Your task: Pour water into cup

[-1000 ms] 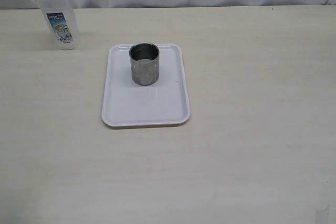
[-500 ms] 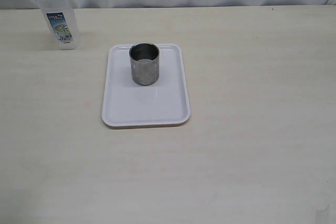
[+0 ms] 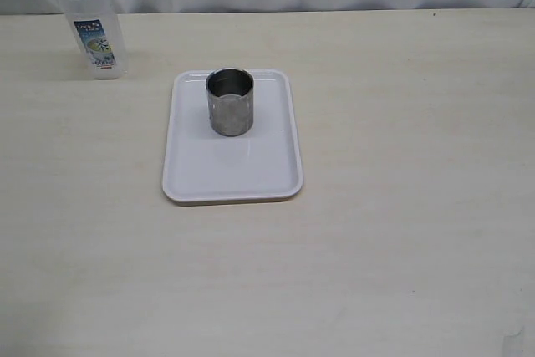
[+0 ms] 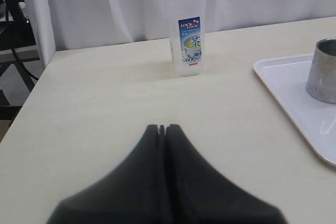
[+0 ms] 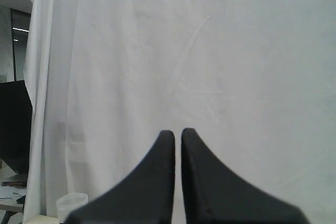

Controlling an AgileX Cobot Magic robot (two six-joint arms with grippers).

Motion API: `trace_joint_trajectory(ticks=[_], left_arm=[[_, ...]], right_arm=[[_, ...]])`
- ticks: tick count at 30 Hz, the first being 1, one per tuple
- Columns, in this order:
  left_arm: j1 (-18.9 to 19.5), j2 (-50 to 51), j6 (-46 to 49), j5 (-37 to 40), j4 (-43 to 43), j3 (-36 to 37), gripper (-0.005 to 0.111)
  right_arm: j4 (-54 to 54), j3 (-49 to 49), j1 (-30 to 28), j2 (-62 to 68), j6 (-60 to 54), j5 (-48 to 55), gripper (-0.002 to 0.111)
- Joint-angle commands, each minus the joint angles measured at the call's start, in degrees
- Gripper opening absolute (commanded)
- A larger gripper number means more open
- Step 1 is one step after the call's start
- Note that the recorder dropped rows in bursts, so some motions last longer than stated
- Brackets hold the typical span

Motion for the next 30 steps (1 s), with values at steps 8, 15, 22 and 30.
trace_joint_trajectory(ticks=[8, 15, 22, 30], left_arm=[[0.0, -0.2, -0.2, -0.7, 0.0, 0.2, 0.0], [0.0, -0.2, -0.2, -0.7, 0.0, 0.2, 0.0], [0.0, -0.2, -0.2, -0.7, 0.0, 0.2, 0.0], [0.0, -0.2, -0.2, -0.7, 0.0, 0.2, 0.0]], right_arm=[[0.2, 0.3, 0.0, -0.2, 0.2, 0.1, 0.004], [0.2, 0.3, 0.0, -0.2, 0.2, 0.1, 0.004], [0.2, 0.3, 0.0, -0.2, 0.2, 0.1, 0.004], [0.8, 0.9, -0.1, -3.7, 0.0, 0.0, 0.004]])
